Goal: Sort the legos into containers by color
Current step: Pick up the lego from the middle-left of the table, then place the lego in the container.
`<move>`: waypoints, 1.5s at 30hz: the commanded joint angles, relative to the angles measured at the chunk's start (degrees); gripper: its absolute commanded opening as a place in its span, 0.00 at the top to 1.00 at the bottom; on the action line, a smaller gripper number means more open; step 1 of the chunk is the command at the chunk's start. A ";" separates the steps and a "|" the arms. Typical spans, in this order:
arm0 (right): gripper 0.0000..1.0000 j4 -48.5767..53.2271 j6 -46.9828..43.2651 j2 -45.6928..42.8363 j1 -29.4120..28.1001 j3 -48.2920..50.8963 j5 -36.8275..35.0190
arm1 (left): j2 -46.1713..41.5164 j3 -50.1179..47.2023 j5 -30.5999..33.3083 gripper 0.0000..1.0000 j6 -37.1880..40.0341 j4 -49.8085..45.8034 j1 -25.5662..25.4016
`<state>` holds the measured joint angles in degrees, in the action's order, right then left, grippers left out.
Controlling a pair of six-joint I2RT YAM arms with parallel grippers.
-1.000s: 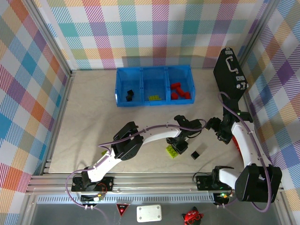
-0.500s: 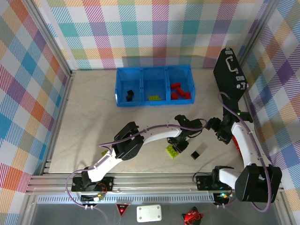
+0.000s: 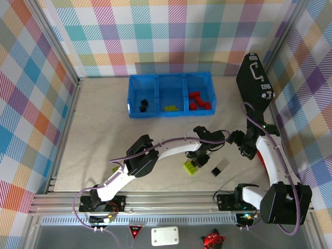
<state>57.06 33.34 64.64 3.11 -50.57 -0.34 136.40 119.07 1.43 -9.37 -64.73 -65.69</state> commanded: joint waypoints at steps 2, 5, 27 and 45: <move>0.18 0.12 -0.92 -0.75 0.58 0.73 0.34 | -3.54 -0.97 0.70 0.65 -0.62 -0.03 1.32; 0.18 0.20 -1.08 -0.57 0.60 0.55 0.34 | -5.83 -3.18 0.59 0.65 -1.60 1.75 2.94; 0.18 0.25 -1.07 -0.92 0.59 0.59 0.68 | -25.05 -18.78 1.16 0.65 -2.50 9.80 25.31; 0.18 0.25 -1.34 -1.36 0.60 0.69 1.46 | -24.70 -17.99 -11.94 0.65 -4.47 16.72 45.72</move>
<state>56.95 33.32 64.20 3.11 -50.35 0.03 111.24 100.09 -6.17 -12.69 -49.45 -21.67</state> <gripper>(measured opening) 0.817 0.349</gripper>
